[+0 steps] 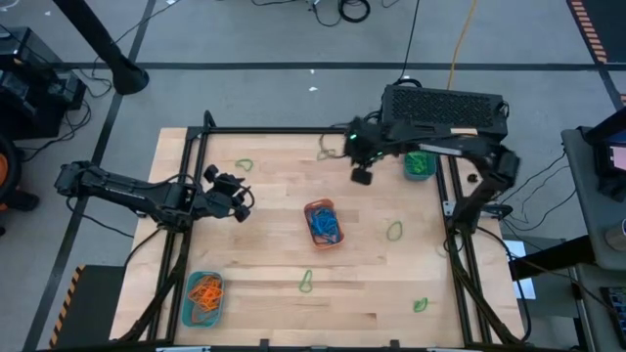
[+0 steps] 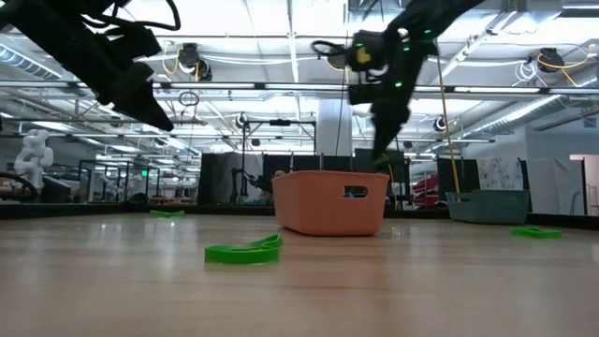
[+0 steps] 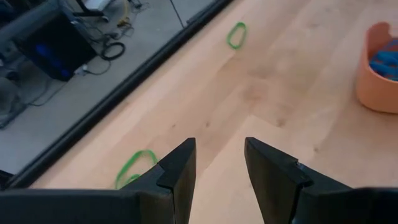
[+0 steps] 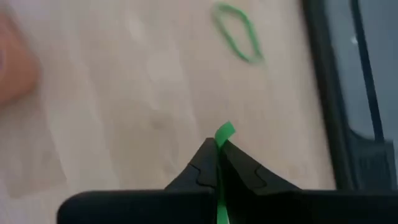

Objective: Sort rubber bands into baskets
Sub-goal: Put the green rubber band into the blue bin

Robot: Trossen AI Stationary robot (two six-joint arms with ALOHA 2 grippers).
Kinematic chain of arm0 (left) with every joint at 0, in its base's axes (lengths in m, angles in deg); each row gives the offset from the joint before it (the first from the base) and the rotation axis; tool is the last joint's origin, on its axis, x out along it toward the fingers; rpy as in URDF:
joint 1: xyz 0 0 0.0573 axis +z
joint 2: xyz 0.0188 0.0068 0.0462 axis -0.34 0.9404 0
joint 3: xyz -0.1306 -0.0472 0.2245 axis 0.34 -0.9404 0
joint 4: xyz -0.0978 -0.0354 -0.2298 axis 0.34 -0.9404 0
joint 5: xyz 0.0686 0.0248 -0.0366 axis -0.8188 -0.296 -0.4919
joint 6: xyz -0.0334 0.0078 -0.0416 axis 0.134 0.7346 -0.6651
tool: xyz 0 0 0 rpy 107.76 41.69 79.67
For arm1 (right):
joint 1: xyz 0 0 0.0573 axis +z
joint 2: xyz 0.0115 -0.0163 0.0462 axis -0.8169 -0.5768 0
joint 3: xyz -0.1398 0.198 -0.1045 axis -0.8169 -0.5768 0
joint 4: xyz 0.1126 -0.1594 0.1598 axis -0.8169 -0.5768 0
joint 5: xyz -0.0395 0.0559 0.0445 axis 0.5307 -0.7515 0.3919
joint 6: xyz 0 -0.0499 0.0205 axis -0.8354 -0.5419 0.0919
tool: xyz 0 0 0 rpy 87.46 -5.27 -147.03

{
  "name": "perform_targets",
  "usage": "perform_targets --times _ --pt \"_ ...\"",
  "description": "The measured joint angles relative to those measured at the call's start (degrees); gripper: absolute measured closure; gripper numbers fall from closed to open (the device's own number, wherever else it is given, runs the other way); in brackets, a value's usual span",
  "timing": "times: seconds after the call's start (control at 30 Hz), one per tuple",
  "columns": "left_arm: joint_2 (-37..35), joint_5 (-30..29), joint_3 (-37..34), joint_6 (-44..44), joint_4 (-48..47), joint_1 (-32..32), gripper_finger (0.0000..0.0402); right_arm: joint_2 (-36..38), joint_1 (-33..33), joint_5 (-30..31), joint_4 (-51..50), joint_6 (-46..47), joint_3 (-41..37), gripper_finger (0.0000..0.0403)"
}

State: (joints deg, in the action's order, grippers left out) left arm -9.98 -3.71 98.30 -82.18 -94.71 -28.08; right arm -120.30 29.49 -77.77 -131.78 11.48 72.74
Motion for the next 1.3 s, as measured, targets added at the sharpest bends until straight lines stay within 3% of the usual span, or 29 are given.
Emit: perform_targets --times 0.13,0.33,0.57,1.0,1.3 --pt "0.00 2.28 0.00 -0.03 0.00 -0.01 0.0256 8.52 -5.19 1.34 -0.78 2.77 -6.41 0.0402" --pt "-0.02 3.33 0.00 0.00 0.04 0.00 0.0256 19.12 -12.59 12.17 1.81 10.26 -20.10 0.0403" --pt "0.15 1.69 0.00 -0.46 0.55 0.08 0.0256 21.99 -18.10 13.30 7.22 14.37 -31.57 0.0403" --pt "3.45 1.53 -2.11 -5.32 1.09 9.52 0.0256 21.32 -21.91 13.16 8.15 17.50 -33.53 0.0380" --pt "6.79 9.32 -2.84 -5.01 1.49 15.12 0.0256 21.32 -23.14 13.82 8.04 18.32 -33.53 0.0378"
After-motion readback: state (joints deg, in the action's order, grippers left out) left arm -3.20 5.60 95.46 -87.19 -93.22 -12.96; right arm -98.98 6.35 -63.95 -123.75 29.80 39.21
